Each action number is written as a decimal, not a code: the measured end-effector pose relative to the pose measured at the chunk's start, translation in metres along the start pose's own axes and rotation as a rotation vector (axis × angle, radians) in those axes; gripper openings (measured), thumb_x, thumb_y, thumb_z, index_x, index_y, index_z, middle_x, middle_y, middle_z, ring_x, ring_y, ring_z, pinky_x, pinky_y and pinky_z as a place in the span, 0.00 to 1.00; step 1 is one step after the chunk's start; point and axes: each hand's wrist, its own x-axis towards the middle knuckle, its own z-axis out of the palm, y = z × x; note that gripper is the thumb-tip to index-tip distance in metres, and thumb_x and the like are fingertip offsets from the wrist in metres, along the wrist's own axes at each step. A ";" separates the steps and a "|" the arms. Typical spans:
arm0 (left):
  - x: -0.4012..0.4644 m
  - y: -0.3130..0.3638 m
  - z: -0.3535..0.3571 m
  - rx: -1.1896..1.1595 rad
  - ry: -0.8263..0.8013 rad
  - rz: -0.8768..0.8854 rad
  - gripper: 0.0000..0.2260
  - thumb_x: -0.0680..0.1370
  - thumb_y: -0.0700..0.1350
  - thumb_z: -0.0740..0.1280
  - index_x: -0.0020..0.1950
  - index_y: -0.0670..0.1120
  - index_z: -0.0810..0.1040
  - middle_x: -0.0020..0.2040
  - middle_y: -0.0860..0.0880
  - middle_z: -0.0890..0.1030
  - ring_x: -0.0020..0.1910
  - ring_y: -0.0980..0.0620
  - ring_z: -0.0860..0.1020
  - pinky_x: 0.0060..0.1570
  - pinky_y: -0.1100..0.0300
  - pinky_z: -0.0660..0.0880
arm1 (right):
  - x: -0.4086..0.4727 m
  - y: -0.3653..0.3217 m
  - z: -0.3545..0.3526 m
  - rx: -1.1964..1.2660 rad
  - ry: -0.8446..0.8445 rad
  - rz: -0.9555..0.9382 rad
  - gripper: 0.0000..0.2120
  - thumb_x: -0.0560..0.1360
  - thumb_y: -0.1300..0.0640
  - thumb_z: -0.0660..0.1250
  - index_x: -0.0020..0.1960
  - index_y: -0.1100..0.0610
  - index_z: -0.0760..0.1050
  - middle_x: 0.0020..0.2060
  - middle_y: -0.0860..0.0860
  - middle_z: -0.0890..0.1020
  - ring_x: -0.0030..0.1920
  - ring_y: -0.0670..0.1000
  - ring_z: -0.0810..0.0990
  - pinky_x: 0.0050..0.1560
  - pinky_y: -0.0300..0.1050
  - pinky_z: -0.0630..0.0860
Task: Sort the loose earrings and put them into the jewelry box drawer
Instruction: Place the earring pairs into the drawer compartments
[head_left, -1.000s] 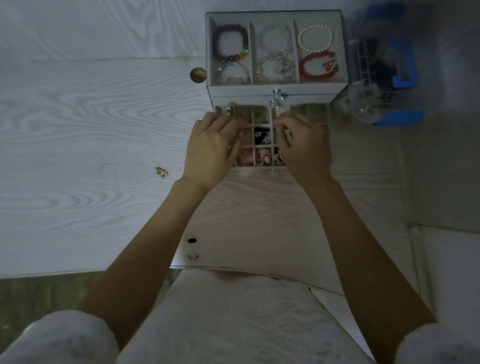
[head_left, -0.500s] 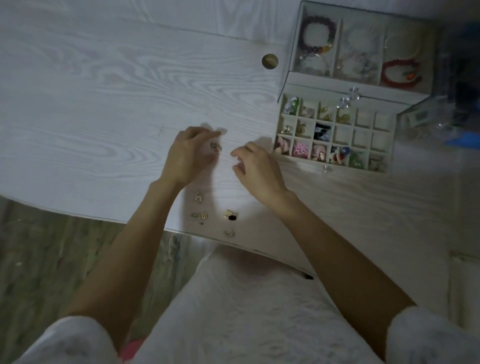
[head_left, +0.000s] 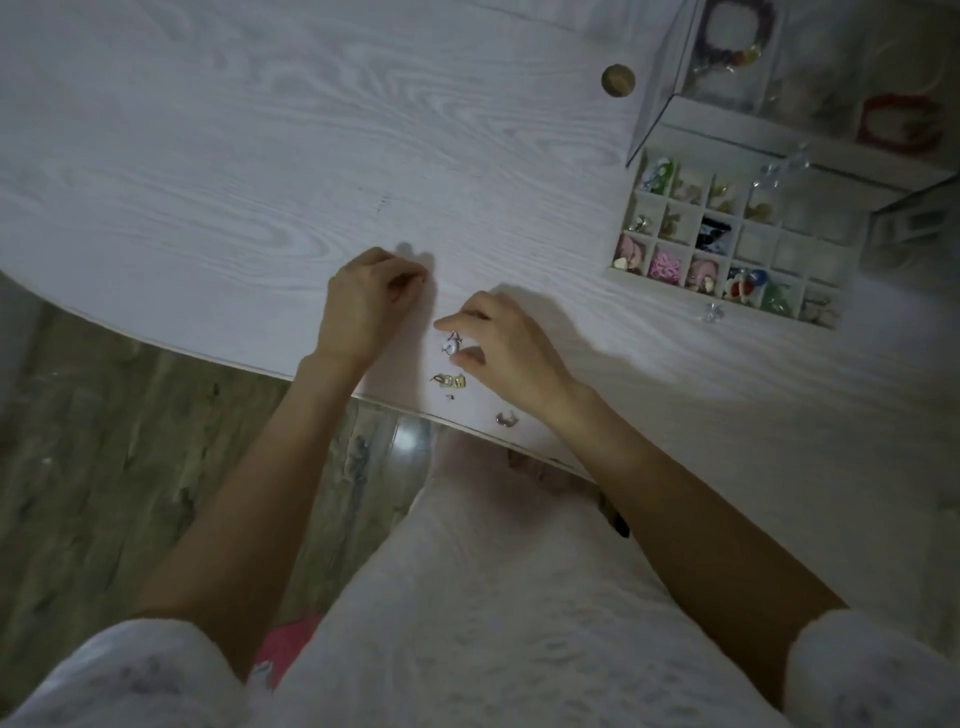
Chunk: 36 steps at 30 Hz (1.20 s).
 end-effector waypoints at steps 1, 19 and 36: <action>-0.004 -0.003 0.000 0.008 -0.004 0.003 0.07 0.73 0.40 0.68 0.48 0.43 0.83 0.44 0.42 0.81 0.39 0.43 0.79 0.39 0.52 0.77 | 0.002 -0.002 0.002 -0.007 -0.010 0.000 0.14 0.70 0.63 0.71 0.56 0.60 0.79 0.47 0.55 0.78 0.50 0.55 0.74 0.46 0.49 0.77; -0.004 0.020 0.009 0.000 -0.065 0.070 0.04 0.71 0.39 0.70 0.42 0.47 0.84 0.37 0.48 0.83 0.35 0.50 0.79 0.36 0.63 0.69 | -0.005 0.006 -0.017 -0.085 0.032 0.195 0.05 0.74 0.65 0.66 0.49 0.60 0.79 0.47 0.56 0.78 0.44 0.56 0.78 0.45 0.48 0.77; 0.070 0.219 0.094 -0.266 -0.009 0.550 0.03 0.71 0.39 0.72 0.42 0.44 0.84 0.38 0.47 0.84 0.34 0.51 0.81 0.35 0.59 0.76 | -0.113 0.135 -0.150 0.066 0.780 0.522 0.03 0.66 0.65 0.70 0.39 0.59 0.80 0.38 0.55 0.79 0.36 0.48 0.77 0.41 0.41 0.77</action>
